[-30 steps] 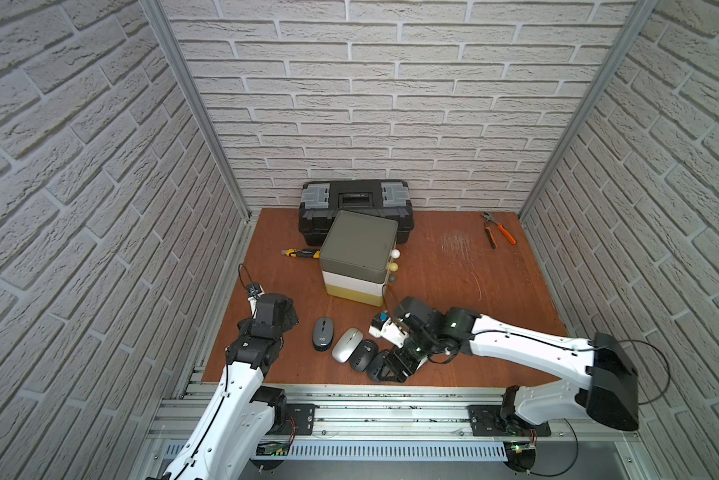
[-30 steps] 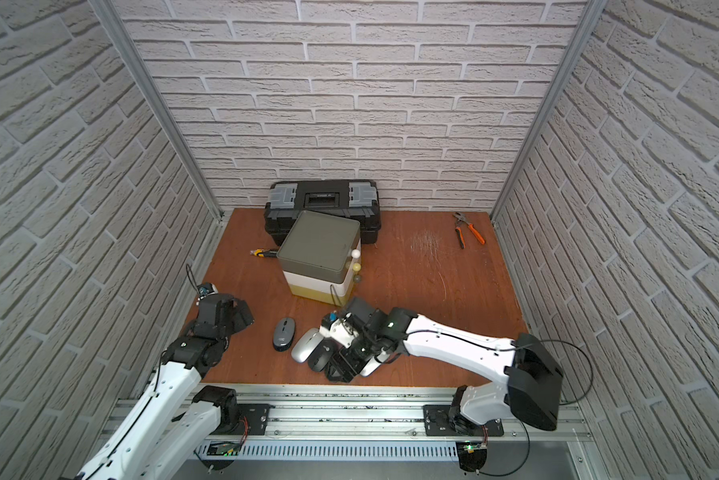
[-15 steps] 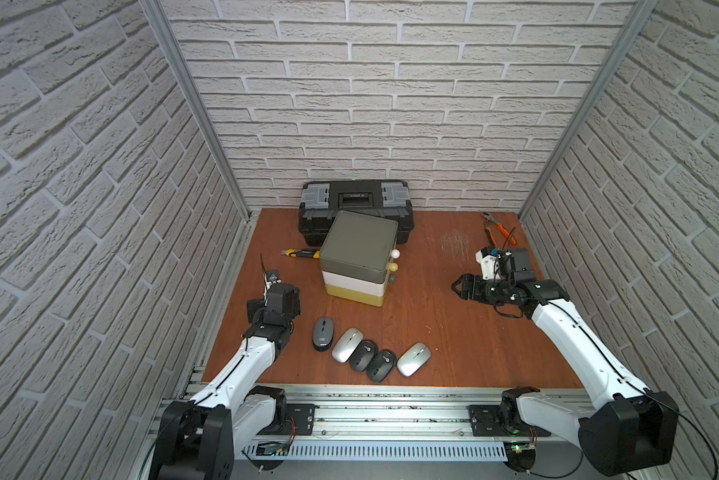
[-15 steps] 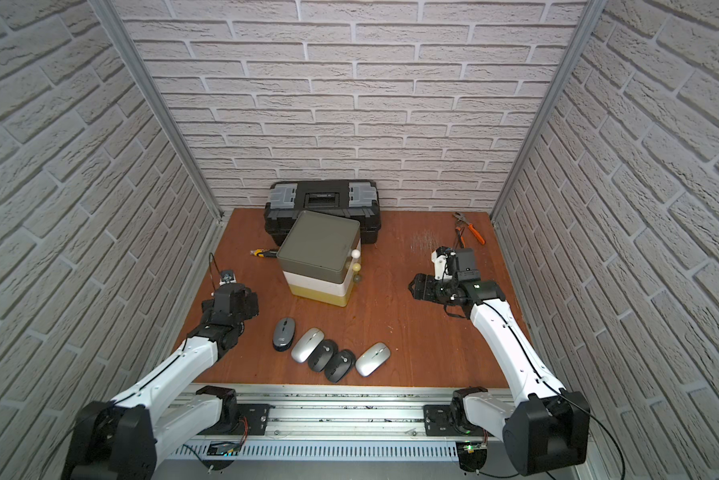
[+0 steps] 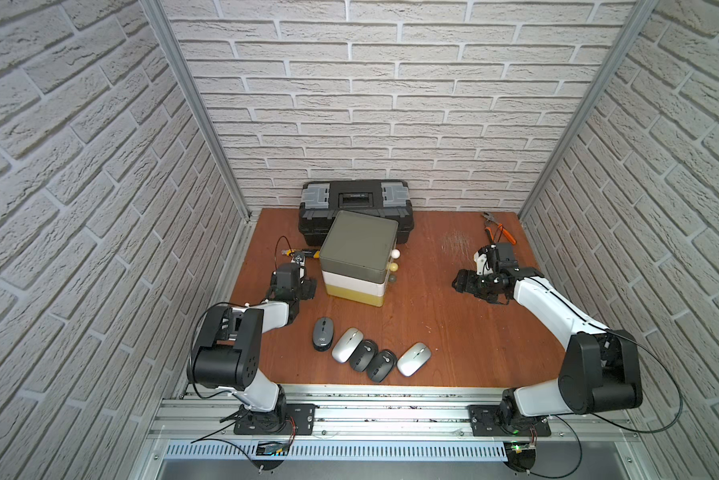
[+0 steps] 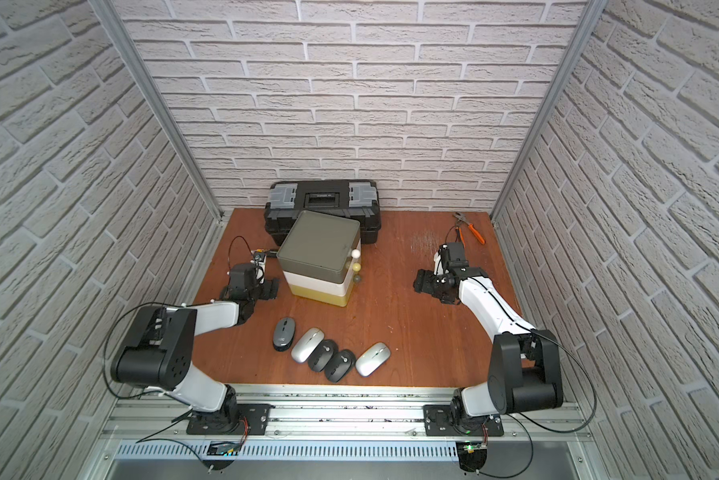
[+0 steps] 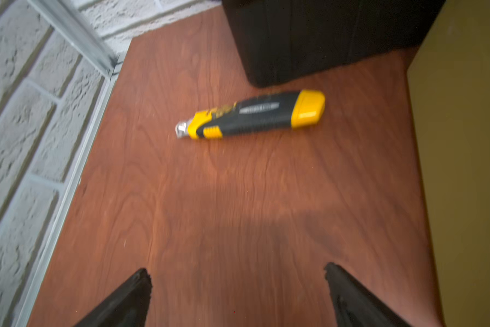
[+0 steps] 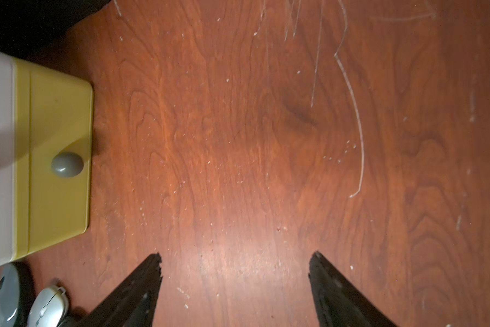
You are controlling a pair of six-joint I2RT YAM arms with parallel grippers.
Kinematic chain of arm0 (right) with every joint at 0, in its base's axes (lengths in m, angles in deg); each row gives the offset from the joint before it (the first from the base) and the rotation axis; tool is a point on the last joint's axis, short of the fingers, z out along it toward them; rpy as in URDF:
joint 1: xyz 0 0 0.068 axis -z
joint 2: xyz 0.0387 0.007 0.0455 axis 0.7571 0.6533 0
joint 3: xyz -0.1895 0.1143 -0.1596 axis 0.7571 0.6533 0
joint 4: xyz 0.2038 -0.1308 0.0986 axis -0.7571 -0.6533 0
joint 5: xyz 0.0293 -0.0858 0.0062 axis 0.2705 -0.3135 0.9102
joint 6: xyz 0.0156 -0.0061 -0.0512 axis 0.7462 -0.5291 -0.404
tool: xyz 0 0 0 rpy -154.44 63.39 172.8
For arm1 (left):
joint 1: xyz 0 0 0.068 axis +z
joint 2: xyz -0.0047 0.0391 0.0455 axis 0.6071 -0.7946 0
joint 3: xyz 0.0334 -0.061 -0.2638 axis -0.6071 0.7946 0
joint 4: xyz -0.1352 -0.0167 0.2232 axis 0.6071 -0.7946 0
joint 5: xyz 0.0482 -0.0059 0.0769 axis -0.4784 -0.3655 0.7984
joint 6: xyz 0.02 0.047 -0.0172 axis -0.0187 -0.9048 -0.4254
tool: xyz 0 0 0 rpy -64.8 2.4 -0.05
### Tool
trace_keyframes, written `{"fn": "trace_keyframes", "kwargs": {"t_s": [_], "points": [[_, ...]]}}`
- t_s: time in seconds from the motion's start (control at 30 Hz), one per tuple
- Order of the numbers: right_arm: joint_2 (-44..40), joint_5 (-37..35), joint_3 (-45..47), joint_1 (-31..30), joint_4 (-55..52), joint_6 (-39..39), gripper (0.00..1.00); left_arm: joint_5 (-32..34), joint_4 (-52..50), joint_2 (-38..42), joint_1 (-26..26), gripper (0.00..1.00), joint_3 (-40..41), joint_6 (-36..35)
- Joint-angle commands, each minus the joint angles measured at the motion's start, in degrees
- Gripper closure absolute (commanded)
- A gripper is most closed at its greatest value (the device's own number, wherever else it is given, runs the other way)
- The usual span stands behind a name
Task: Take the mice out of the drawer
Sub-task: Reset both arms
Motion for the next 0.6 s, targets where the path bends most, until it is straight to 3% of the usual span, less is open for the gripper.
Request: {"fn": "trace_keyframes", "kwargs": {"t_s": [0.0, 0.27, 0.4, 0.43, 0.57], "points": [[2.12, -6.04, -0.79, 2.02, 7.64, -1.81, 0.16, -4.08, -0.59, -0.42, 1.44, 0.02, -1.84, -0.88], [6.27, -19.89, 1.88, 5.33, 21.81, -8.78, 0.14, -5.12, 12.53, 5.03, 4.62, 0.02, 7.84, 2.84], [9.06, -22.1, 4.86, 5.91, 32.25, -11.37, 0.14, -12.07, 36.38, 0.36, 9.28, 0.02, 17.7, 6.77], [9.48, -22.36, 5.51, 5.84, 33.54, -11.69, 0.14, -12.94, 28.79, 2.63, 9.15, 0.02, 16.01, 5.96], [7.43, -21.03, 12.81, 5.54, 42.93, -12.1, 0.16, -10.22, 27.97, 1.09, 9.91, 0.02, 14.28, 8.11]]}}
